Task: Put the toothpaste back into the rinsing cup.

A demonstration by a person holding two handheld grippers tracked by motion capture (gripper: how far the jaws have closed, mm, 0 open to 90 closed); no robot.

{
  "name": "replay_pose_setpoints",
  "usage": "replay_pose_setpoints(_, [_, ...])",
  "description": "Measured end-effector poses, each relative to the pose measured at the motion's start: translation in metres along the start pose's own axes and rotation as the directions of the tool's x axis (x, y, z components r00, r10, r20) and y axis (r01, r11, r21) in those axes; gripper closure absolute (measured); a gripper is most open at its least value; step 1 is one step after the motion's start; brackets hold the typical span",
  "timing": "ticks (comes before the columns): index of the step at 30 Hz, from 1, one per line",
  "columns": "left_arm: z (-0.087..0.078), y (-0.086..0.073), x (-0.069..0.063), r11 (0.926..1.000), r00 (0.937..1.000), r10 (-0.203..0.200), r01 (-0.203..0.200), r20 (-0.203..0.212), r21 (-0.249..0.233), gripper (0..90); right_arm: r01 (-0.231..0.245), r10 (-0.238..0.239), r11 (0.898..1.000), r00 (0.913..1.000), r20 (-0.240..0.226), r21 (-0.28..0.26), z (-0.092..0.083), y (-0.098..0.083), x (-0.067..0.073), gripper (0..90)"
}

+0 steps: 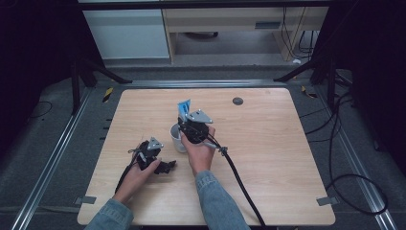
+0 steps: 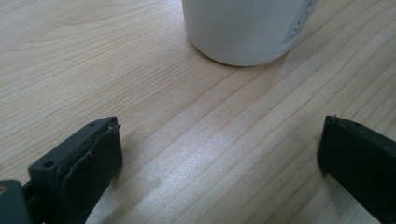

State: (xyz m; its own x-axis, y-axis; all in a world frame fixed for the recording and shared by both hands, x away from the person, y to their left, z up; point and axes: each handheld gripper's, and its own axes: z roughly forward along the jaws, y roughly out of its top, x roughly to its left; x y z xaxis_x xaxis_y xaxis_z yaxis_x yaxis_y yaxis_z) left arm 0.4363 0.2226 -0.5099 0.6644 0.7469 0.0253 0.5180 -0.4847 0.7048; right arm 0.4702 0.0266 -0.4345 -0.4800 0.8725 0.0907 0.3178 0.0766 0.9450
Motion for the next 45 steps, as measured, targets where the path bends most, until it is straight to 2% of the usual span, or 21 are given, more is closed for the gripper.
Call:
replay_pose_setpoints(32, [0.0001,0.0,0.0002,1.0,1.0,0.0,0.0,0.002,-0.002,0.0,-0.019,0.019,1.0,0.9997,0.013,0.014,-0.0006,0.0,-0.0035,54.7])
replay_pose_setpoints(45, [0.0002,0.0,0.0002,1.0,1.0,0.0,0.0,0.003,-0.002,0.0,-0.012,0.012,1.0,0.9998,0.017,0.017,-0.0019,0.001,-0.0053,51.8])
